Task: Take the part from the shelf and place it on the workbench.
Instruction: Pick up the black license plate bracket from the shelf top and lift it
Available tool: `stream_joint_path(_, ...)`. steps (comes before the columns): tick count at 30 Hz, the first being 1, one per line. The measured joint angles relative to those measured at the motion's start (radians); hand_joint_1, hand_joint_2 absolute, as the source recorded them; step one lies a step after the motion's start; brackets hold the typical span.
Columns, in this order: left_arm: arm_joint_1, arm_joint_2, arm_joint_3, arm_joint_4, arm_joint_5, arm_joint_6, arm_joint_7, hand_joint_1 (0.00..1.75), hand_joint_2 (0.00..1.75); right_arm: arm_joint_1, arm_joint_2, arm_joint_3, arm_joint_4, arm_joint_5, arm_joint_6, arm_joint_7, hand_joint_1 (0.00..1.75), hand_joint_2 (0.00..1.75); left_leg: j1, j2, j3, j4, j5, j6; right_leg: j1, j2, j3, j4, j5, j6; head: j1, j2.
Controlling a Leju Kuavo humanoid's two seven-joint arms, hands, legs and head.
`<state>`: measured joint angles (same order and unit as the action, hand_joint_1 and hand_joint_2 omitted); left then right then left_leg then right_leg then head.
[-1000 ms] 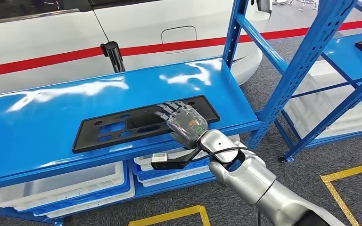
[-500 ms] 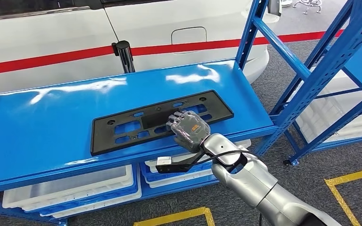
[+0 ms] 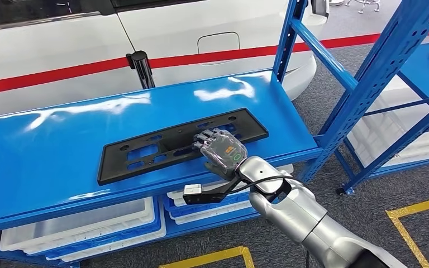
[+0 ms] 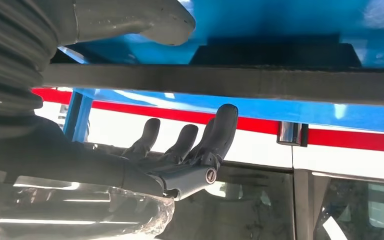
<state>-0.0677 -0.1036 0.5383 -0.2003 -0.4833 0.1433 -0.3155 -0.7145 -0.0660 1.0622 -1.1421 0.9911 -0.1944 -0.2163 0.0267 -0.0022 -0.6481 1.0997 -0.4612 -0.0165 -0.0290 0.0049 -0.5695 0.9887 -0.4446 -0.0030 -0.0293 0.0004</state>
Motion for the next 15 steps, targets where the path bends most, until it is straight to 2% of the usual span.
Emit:
stream_joint_path(2, -0.001, 0.0, 0.0, 0.0, 0.0, 0.0, 0.0, 0.0, 0.0, -0.001, 0.001, 0.0, 0.0, 0.0, 0.0, 0.0, 1.01, 1.75, -0.001, -0.001, 0.05, -0.097, 0.032, 0.006, 0.006, 0.0, 0.0, 0.002, -0.004, 0.009, 0.001, 0.0)
stream_joint_path(4, -0.001, -0.001, 0.0, 0.0, 0.0, 0.0, 0.0, 0.0, 0.0, -0.002, 0.001, 0.0, 0.0, -0.001, 0.0, 0.0, 1.25, 1.75, -0.009, -0.004, 0.056, -0.111, 0.033, 0.012, 0.016, 0.0, -0.003, 0.005, -0.008, 0.016, 0.003, 0.0)
stream_joint_path(7, -0.001, -0.002, 0.0, 0.0, -0.001, 0.0, 0.0, 0.0, 0.0, -0.004, 0.0, 0.0, 0.0, -0.004, 0.001, -0.001, 1.34, 1.75, -0.024, -0.007, 0.054, -0.111, 0.034, 0.022, 0.014, -0.001, -0.002, 0.004, -0.007, 0.023, 0.003, 0.0)
stream_joint_path(8, -0.001, -0.002, 0.0, 0.0, -0.001, 0.0, 0.0, 0.0, 0.0, -0.005, -0.001, 0.0, 0.0, -0.006, 0.002, -0.001, 1.11, 1.75, -0.027, -0.007, 0.054, -0.111, 0.035, 0.026, 0.013, -0.001, -0.002, 0.002, -0.006, 0.025, 0.003, 0.0)
stream_joint_path(11, -0.001, -0.002, 0.0, 0.0, -0.001, -0.001, 0.0, 0.0, 0.0, -0.011, -0.003, 0.0, 0.0, -0.012, 0.002, -0.001, 0.1, 1.75, -0.031, -0.007, 0.053, -0.111, 0.034, 0.033, 0.009, -0.001, 0.0, -0.003, -0.003, 0.029, 0.003, 0.0)
stream_joint_path(12, -0.001, -0.002, 0.0, 0.0, -0.002, -0.002, 0.001, 0.0, 0.0, -0.013, -0.004, 0.0, 0.0, -0.013, 0.001, -0.001, 0.0, 1.75, -0.032, -0.007, 0.053, -0.111, 0.034, 0.035, 0.009, -0.001, 0.0, -0.004, -0.003, 0.029, 0.004, 0.0)
stream_joint_path(15, -0.001, -0.002, 0.0, 0.0, -0.005, -0.004, 0.003, 0.0, 0.0, -0.015, -0.006, 0.0, 0.0, -0.012, -0.004, 0.003, 0.0, 1.75, -0.034, -0.007, 0.053, -0.111, 0.035, 0.039, 0.007, -0.001, 0.001, -0.006, -0.001, 0.032, 0.004, 0.0)
